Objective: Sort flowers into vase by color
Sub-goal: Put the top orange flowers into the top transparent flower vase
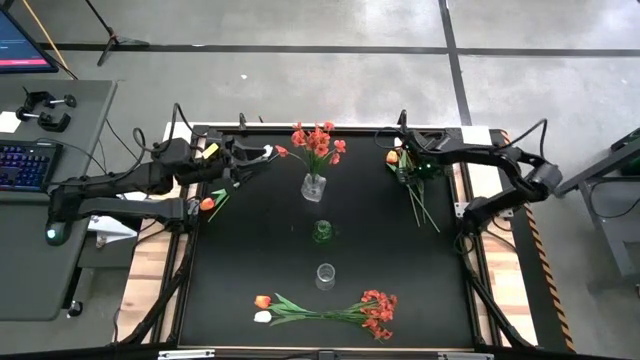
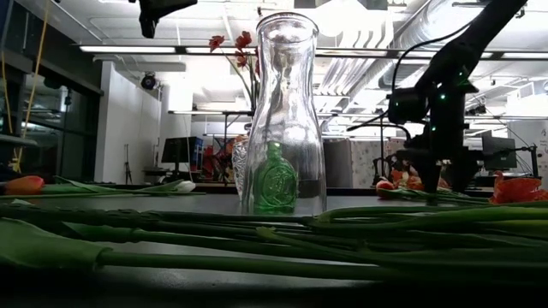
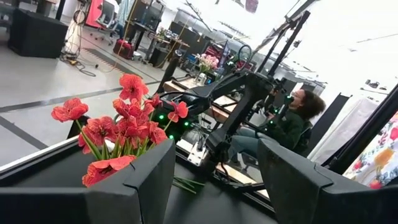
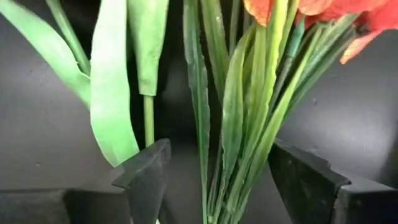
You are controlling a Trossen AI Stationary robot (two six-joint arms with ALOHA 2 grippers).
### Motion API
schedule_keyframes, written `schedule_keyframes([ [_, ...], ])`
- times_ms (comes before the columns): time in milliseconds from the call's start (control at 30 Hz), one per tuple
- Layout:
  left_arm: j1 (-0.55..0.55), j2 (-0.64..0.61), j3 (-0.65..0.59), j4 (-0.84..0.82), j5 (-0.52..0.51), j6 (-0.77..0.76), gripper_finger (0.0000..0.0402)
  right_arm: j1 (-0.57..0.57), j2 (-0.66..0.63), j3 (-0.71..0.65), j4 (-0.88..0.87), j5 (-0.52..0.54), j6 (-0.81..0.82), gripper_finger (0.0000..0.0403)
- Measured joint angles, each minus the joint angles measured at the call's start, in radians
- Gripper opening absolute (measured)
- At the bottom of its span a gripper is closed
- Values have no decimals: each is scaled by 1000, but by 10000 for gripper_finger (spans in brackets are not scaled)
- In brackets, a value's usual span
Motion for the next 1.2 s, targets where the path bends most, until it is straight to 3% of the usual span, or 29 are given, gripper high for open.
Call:
schedule_keyframes([
  [167, 0, 0, 0, 2, -2, 7, 215, -1, 45, 5, 0, 22, -29, 249],
  [267, 0, -1, 0, 44, -3, 7, 215, -11, 48, 5, 5, 11, -82, 215],
  [367, 0, -4, 0, 83, -5, 13, 215, -20, 49, 4, -1, -5, -99, 150],
  [500, 0, -6, 0, 94, -5, 24, 215, -23, 47, 3, -6, 5, -116, 29],
  [533, 0, -6, 0, 95, -5, 24, 215, -23, 41, 3, -10, 9, -134, 17],
  [833, 0, -7, 0, 172, -5, 81, 215, -54, -134, 131, -200, 76, -158, 5],
  [1033, 1, -7, 0, 186, -87, 122, 215, -79, -280, 293, -325, 170, -162, 2],
  [1100, 1, -8, 0, 192, -127, 139, 215, -74, -323, 339, -303, 174, -163, 2],
  [1200, 1, -7, 0, 203, -171, 155, 215, -39, -407, 367, -136, 118, -164, 1],
])
